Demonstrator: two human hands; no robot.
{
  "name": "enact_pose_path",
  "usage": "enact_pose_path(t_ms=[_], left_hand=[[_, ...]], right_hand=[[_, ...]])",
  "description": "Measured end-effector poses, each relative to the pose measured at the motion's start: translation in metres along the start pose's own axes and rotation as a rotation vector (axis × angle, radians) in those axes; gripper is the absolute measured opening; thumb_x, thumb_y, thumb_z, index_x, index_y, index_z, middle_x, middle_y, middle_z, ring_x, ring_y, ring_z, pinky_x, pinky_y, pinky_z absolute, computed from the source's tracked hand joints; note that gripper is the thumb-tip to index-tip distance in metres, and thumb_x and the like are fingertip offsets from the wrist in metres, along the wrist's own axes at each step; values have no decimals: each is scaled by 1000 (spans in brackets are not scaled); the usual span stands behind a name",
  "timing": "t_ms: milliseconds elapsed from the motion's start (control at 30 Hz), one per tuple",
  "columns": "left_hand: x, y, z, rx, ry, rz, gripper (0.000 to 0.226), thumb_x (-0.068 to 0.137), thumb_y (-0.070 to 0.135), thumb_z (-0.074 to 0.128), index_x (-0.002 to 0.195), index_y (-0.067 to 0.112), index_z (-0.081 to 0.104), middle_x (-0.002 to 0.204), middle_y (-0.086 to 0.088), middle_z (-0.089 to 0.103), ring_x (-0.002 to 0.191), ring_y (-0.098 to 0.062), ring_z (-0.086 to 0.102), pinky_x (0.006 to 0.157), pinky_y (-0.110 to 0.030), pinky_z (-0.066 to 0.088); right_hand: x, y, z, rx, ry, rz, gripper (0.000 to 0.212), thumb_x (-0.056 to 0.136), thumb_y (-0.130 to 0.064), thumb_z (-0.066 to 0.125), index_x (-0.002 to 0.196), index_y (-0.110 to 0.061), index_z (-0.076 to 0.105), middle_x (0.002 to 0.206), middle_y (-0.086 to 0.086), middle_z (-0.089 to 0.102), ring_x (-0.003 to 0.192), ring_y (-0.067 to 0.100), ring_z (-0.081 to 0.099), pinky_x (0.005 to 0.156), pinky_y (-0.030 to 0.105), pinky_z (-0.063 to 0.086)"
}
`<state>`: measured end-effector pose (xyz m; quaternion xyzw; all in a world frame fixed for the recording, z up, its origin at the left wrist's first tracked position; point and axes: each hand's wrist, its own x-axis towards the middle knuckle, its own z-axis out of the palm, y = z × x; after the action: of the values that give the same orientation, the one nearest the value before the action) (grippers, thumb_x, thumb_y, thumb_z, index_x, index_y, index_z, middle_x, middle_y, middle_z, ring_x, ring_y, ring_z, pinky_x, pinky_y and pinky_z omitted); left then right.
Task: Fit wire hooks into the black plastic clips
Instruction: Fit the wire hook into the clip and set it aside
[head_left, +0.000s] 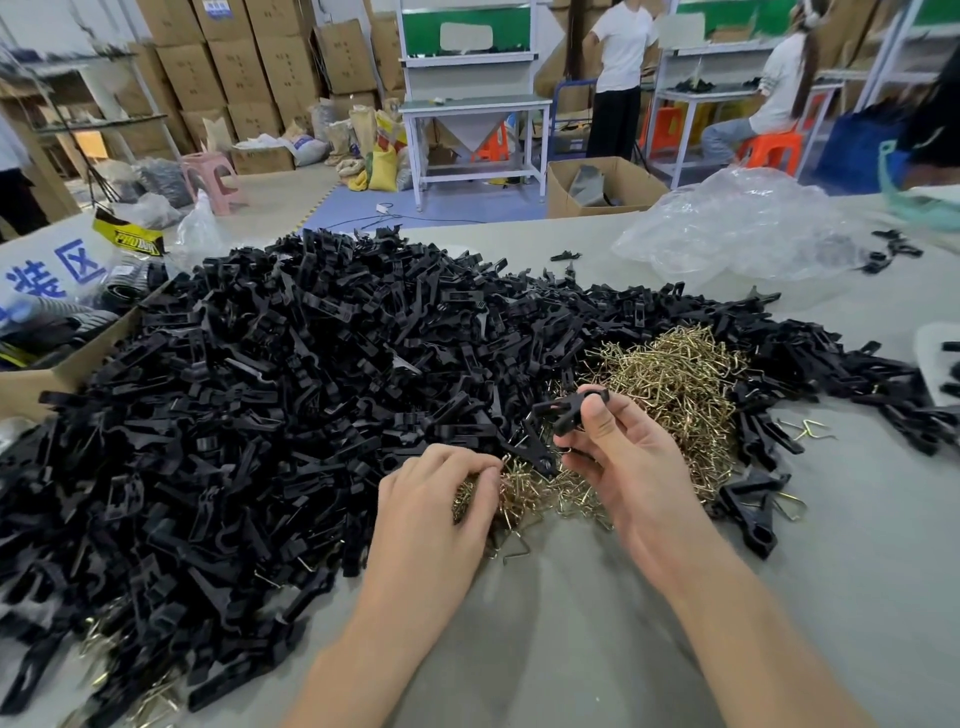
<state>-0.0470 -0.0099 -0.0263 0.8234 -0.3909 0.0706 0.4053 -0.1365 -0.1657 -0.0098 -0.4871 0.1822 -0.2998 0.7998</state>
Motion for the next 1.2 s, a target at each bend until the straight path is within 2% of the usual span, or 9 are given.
enact_pose_path(t_ms=[267, 367, 467, 533, 633, 800, 1000, 1100, 1200], left_hand=[[1, 2, -7, -181, 90, -87, 18, 100, 34, 53, 107, 30, 69, 85, 24, 65, 77, 5, 60, 69, -10, 42], [2, -2, -9, 127, 36, 55, 19, 103, 27, 52, 109, 24, 69, 95, 18, 66, 87, -4, 60, 78, -25, 48], [7, -7, -12, 361, 76, 200, 18, 101, 18, 53, 106, 18, 70, 92, 6, 65, 76, -18, 59, 73, -34, 47], [10, -15, -14, 393, 27, 155, 18, 96, 10, 64, 110, 18, 71, 91, 3, 61, 67, -20, 53, 65, -32, 46], [9, -22, -16, 413, -127, 69, 47, 86, 1, 71, 125, 26, 67, 103, 1, 55, 73, -20, 46, 67, -28, 41], [12, -26, -24, 249, -117, 107, 47, 89, 3, 68, 131, 24, 62, 105, 9, 54, 80, -5, 53, 65, -12, 37], [13, -19, -23, -145, 43, 17, 26, 96, 13, 63, 97, 38, 68, 99, 24, 62, 88, 6, 61, 75, -5, 43], [8, -26, -22, 191, -90, 148, 33, 90, 0, 66, 105, 30, 66, 101, 23, 48, 79, 1, 56, 60, -8, 39], [10, -32, -25, 338, -105, 158, 46, 83, -9, 67, 111, 28, 69, 105, 16, 53, 85, -2, 49, 65, -15, 39]], right_hand=[[0, 6, 4, -14, -107, 64, 28, 67, -41, 80, 91, -26, 77, 95, 5, 75, 81, 14, 70, 68, 24, 58], [-2, 7, 5, -31, -169, 92, 25, 70, -39, 80, 92, -27, 77, 99, 5, 73, 87, 16, 70, 75, 28, 58], [-4, 9, 6, -22, -181, 110, 21, 72, -35, 79, 91, -26, 78, 101, 7, 73, 92, 19, 70, 77, 30, 58], [-3, 9, 6, -25, -176, 117, 22, 73, -34, 79, 92, -24, 77, 101, 8, 73, 93, 20, 70, 78, 29, 58], [-3, 10, 6, -31, -173, 118, 21, 74, -34, 79, 92, -25, 77, 101, 8, 74, 91, 20, 70, 78, 29, 58], [-2, 11, 6, -34, -181, 111, 19, 74, -36, 84, 91, -29, 78, 101, 6, 75, 90, 19, 71, 80, 31, 58], [-2, 11, 4, -9, -187, 116, 14, 79, -28, 77, 92, -25, 78, 100, 7, 74, 89, 20, 70, 78, 30, 59], [-1, 11, 4, -19, -177, 116, 22, 76, -29, 77, 96, -20, 75, 100, 8, 74, 89, 21, 71, 78, 31, 59], [-1, 12, 4, -27, -177, 119, 26, 77, -29, 77, 99, -18, 73, 101, 9, 74, 90, 21, 71, 78, 30, 59]])
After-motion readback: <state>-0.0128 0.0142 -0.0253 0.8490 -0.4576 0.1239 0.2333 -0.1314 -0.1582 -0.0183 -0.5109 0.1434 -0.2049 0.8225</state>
